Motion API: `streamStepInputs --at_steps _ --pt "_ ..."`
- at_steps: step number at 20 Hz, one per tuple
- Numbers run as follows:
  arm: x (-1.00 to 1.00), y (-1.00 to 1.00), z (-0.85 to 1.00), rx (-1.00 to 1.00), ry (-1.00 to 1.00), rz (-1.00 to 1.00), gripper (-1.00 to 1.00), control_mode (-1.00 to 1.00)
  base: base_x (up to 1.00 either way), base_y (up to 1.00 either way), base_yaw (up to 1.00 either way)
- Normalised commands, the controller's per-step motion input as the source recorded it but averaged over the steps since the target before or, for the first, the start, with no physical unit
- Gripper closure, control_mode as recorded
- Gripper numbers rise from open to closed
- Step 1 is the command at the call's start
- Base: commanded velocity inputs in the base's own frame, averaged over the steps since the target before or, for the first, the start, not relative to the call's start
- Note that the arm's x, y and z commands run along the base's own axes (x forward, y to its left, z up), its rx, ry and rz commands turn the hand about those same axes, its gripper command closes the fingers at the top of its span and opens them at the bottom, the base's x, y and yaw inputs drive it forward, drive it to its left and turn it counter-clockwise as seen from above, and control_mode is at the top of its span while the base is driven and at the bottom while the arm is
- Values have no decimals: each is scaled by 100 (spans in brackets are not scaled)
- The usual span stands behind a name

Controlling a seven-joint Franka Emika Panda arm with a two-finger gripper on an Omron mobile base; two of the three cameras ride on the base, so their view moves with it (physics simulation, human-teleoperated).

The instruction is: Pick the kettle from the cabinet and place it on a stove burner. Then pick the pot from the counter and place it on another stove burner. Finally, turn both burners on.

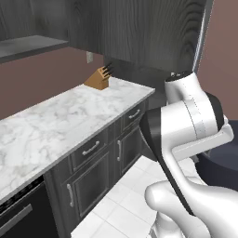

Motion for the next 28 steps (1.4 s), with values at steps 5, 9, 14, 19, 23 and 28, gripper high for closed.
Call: streamStepInputs --at_steps 5,9,14,19,23,28 --pt "0 0 0 0 0 0 100 100 -11 -13 -36" --pt "0 0 0 0 0 0 100 100 -7 -15 -35" --pt "0 0 0 0 0 0 100 100 0 -29 -31" --pt "0 0 0 0 0 0 100 100 -1 -41 -27" --pt "0 0 0 0 0 0 100 100 -3 -47 -22" --pt "0 0 0 0 0 0 100 100 -3 -51 -20"
